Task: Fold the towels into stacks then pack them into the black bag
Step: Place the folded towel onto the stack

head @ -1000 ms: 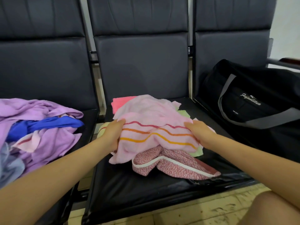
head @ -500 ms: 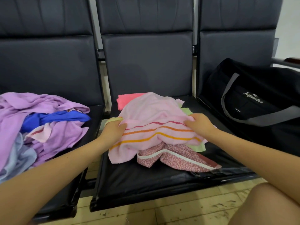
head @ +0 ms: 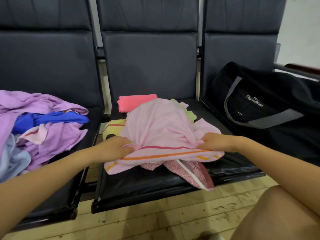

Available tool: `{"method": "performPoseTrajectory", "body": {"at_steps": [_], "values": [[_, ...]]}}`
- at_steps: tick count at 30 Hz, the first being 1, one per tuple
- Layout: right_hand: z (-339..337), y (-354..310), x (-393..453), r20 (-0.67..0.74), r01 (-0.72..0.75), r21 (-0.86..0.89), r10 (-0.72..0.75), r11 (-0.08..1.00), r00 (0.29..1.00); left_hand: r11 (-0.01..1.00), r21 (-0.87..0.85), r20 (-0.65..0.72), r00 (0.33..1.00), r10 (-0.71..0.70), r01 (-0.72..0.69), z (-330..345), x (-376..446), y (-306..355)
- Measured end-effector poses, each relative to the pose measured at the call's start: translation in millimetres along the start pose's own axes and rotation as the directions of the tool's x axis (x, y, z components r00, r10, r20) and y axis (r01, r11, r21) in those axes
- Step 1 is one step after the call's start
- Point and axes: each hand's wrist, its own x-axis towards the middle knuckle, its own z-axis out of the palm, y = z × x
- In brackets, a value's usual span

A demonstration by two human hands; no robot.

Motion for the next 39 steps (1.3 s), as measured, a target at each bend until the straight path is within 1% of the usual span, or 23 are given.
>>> {"method": "performPoseTrajectory", "body": {"at_steps": [1, 3, 4, 6, 8, 10, 12, 14, 16, 18, 21, 24, 26, 28, 31, 33, 34, 35, 39], "values": [[0, 1, 0, -0.039, 0.031, 0.011, -0.03, 0.999, 0.999, 0.999, 0.049, -0.022, 1.0, 0.0, 0.001, 1, -1, -1], [-2, 3, 3, -0.194, 0.101, 0.083, -0.084, 0.991, 0.978, 0.991, 0.127, -0.154, 0.988, -0.012, 0.032, 2, -4, -5], [-3, 4, 5, -0.288, 0.148, 0.139, -0.103, 0.979, 0.952, 0.989, 0.136, -0.231, 0.972, -0.033, 0.066, 2, -4, -8], [-7, 2, 10, -0.438, 0.241, 0.244, -0.115, 0.94, 0.892, 0.986, 0.093, -0.348, 0.932, -0.099, 0.139, -3, -4, -13], [-9, -3, 16, -0.522, 0.299, 0.273, -0.121, 0.914, 0.845, 0.981, 0.058, -0.452, 0.881, -0.137, 0.183, -8, 0, -15], [-10, -8, 25, -0.568, 0.32, 0.271, -0.118, 0.908, 0.814, 0.986, 0.023, -0.543, 0.83, -0.126, 0.164, -14, 5, -14], [-13, -12, 36, -0.615, 0.321, 0.269, -0.094, 0.908, 0.783, 0.987, -0.039, -0.576, 0.803, -0.152, 0.158, -17, 14, -19], [-16, -13, 47, -0.651, 0.305, 0.268, -0.062, 0.914, 0.756, 0.973, -0.123, -0.562, 0.794, -0.23, 0.195, -20, 27, -26], [-17, -11, 57, -0.671, 0.287, 0.283, -0.025, 0.915, 0.741, 0.955, -0.207, -0.518, 0.805, -0.29, 0.211, -20, 41, -29], [-16, -7, 67, -0.675, 0.27, 0.315, 0.015, 0.91, 0.738, 0.945, -0.268, -0.442, 0.847, -0.296, 0.19, -19, 53, -28], [-15, 2, 79, -0.654, 0.222, 0.361, 0.076, 0.906, 0.753, 0.911, -0.36, -0.282, 0.907, -0.313, 0.202, -17, 67, -23], [-17, 9, 88, -0.622, 0.189, 0.401, 0.115, 0.897, 0.774, 0.889, -0.399, -0.192, 0.927, -0.323, 0.227, -16, 78, -28], [-18, 11, 91, -0.611, 0.203, 0.423, 0.112, 0.883, 0.783, 0.837, -0.506, -0.137, 0.938, -0.317, 0.209, -16, 80, -30], [-19, 9, 96, -0.608, 0.227, 0.429, 0.094, 0.875, 0.788, 0.796, -0.581, -0.151, 0.939, -0.309, 0.168, -22, 77, -30], [-28, 2, 111, -0.627, 0.278, 0.421, 0.055, 0.863, 0.778, 0.742, -0.664, -0.255, 0.905, -0.339, 0.091, -36, 67, -37], [-37, -8, 127, -0.643, 0.316, 0.397, 0.015, 0.862, 0.766, 0.683, -0.728, -0.255, 0.898, -0.358, 0.066, -45, 56, -46], [-41, -15, 135, -0.646, 0.332, 0.385, -0.006, 0.861, 0.763, 0.668, -0.74, -0.238, 0.901, -0.363, 0.074, -47, 52, -50], [-45, -22, 144, -0.647, 0.351, 0.373, -0.031, 0.859, 0.762, 0.677, -0.729, -0.219, 0.9, -0.376, 0.105, -47, 48, -55], [-53, -56, 177, -0.61, 0.388, 0.286, -0.146, 0.876, 0.779, 0.748, -0.609, -0.189, 0.868, -0.459, 0.263, -33, 40, -65]]}}
